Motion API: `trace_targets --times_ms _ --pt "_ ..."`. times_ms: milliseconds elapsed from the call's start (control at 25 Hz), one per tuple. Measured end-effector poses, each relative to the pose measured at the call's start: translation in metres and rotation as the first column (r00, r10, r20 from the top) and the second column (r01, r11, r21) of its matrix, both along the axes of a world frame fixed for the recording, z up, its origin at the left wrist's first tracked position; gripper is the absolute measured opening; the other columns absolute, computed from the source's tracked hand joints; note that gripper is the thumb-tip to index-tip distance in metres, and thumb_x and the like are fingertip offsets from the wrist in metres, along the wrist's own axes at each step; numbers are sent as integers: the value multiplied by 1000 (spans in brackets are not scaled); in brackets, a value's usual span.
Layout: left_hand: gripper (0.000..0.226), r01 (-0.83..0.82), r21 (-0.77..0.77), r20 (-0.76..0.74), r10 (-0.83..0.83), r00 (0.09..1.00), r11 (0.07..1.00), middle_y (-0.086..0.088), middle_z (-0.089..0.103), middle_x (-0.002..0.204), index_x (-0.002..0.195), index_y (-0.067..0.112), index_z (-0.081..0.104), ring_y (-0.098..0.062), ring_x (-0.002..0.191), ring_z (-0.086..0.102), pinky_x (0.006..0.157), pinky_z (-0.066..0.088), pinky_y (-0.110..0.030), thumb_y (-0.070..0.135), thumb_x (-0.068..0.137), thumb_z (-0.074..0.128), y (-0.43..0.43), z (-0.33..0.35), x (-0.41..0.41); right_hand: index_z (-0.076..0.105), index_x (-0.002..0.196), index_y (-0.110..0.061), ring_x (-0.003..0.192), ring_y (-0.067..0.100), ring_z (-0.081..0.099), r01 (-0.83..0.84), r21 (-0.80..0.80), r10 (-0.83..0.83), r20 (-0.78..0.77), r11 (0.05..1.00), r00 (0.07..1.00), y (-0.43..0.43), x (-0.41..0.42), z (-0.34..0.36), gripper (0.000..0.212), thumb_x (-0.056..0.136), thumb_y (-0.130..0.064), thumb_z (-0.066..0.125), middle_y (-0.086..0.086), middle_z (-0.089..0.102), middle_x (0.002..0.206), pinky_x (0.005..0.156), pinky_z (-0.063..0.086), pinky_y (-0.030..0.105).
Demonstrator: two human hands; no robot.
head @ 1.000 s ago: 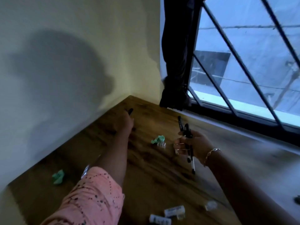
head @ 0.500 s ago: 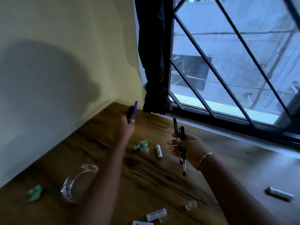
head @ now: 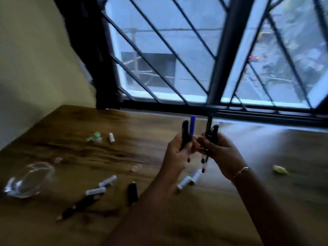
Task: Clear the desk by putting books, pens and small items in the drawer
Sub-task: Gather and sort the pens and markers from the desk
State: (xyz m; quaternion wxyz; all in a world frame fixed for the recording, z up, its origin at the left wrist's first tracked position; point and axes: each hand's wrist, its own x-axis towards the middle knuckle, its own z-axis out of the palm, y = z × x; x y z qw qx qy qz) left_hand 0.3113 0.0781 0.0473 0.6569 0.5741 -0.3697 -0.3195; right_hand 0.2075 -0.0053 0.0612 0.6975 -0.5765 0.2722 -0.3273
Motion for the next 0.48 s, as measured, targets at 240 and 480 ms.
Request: trace_targets --times_ms 240,480 --pt "28 192 -47 174 -182 968 980 -7 63 83 95 17 55 -15 84 64 74 52 -36 -8 88 47 -23 -18 -117 56 93 -8 96 24 65 124 -180 -139 -72 976 988 -13 -141 -17 18 89 6 46 12 67 96 89 53 39" --pt "24 189 94 217 -205 954 977 -2 66 89 96 18 55 -1 73 62 69 50 -26 -4 92 47 -28 -60 -182 56 94 -20 76 19 62 171 -308 -231 -173 936 957 0 -197 -57 15 86 -8 53 5 65 88 68 48 38"
